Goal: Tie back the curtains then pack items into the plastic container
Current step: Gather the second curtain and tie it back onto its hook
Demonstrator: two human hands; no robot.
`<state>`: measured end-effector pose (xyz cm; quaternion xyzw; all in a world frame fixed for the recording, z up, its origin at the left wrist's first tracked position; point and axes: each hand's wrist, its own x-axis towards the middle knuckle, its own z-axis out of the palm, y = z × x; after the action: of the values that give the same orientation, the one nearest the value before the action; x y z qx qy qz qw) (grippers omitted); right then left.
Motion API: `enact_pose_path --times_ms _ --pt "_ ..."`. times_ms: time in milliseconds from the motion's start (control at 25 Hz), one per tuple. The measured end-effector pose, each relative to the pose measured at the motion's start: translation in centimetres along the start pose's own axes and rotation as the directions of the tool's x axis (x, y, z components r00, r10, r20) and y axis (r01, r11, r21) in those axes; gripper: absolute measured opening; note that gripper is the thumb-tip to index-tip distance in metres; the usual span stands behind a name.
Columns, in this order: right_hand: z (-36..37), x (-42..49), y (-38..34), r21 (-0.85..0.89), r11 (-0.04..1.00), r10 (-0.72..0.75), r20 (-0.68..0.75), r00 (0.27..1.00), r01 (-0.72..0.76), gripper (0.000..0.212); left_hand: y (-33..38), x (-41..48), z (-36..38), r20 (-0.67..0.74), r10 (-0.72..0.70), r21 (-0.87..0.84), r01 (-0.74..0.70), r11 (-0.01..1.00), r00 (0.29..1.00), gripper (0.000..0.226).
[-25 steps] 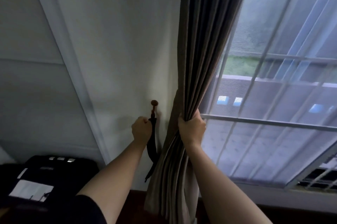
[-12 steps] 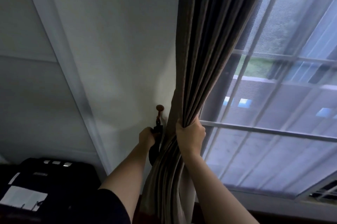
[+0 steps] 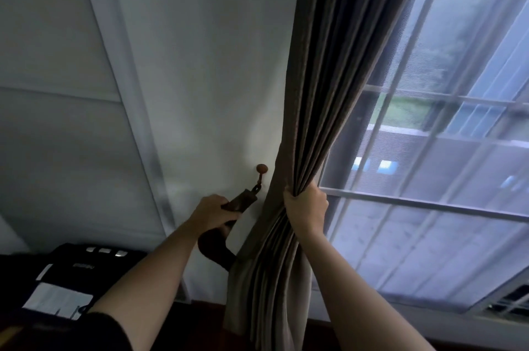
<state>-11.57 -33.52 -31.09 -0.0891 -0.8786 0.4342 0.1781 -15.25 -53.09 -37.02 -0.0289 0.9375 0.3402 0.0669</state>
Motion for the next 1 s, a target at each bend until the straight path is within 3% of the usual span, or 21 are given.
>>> enact_pose_path --times_ms 40,200,280,440,520,640,800,880,1000 --pt "-0.1 -0.3 -0.1 -0.002 1.0 -0.001 0.006 1.0 0.001 0.022 0.5 -0.4 -1.1 0.048 -0.006 -0.005 0.006 1.0 0.999 0.028" --pt "-1.0 -1.8 -0.8 0.026 1.0 -0.016 0.045 0.999 0.015 0.021 4.8 -3.4 -3.6 0.136 0.072 -0.351 -0.02 0.936 0.988 0.01" --pt "-1.8 -2.2 -1.0 0.022 1.0 -0.015 0.072 0.997 0.014 0.019 6.9 -4.8 -4.2 0.168 0.114 -0.392 -0.04 0.919 0.979 0.006" --pt "-3.1 -2.9 -1.7 0.033 0.999 0.001 0.146 0.989 -0.006 0.013 8.2 -6.4 -4.0 0.192 0.131 -0.361 -0.054 0.931 0.973 0.003" --pt "-2.9 -3.4 -2.2 -0.001 1.0 0.004 0.174 0.985 -0.003 0.022 8.8 -7.3 -3.7 0.179 0.139 -0.356 -0.068 0.932 0.974 0.007" --pt "-2.5 -3.9 -2.6 0.0 1.0 -0.018 0.204 0.979 0.018 0.026 9.0 -8.7 -3.2 0.111 0.11 -0.207 -0.086 0.975 0.988 0.002" --pt "-2.6 -3.7 -2.5 -0.016 0.999 -0.041 0.228 0.973 0.046 0.03 8.6 -11.0 -1.7 0.059 0.112 -0.282 -0.091 0.955 0.992 0.007" --pt "-3.1 -3.3 -2.9 0.006 1.0 -0.012 0.264 0.964 0.011 0.035 9.1 -11.7 -0.7 -0.007 0.175 -0.245 -0.171 0.954 0.985 0.018" --pt "-3.5 -2.2 -3.8 -0.027 0.999 0.036 0.369 0.929 -0.028 0.04 10.5 -12.6 1.7 -0.214 0.237 -0.092 -0.261 0.961 0.948 0.022"
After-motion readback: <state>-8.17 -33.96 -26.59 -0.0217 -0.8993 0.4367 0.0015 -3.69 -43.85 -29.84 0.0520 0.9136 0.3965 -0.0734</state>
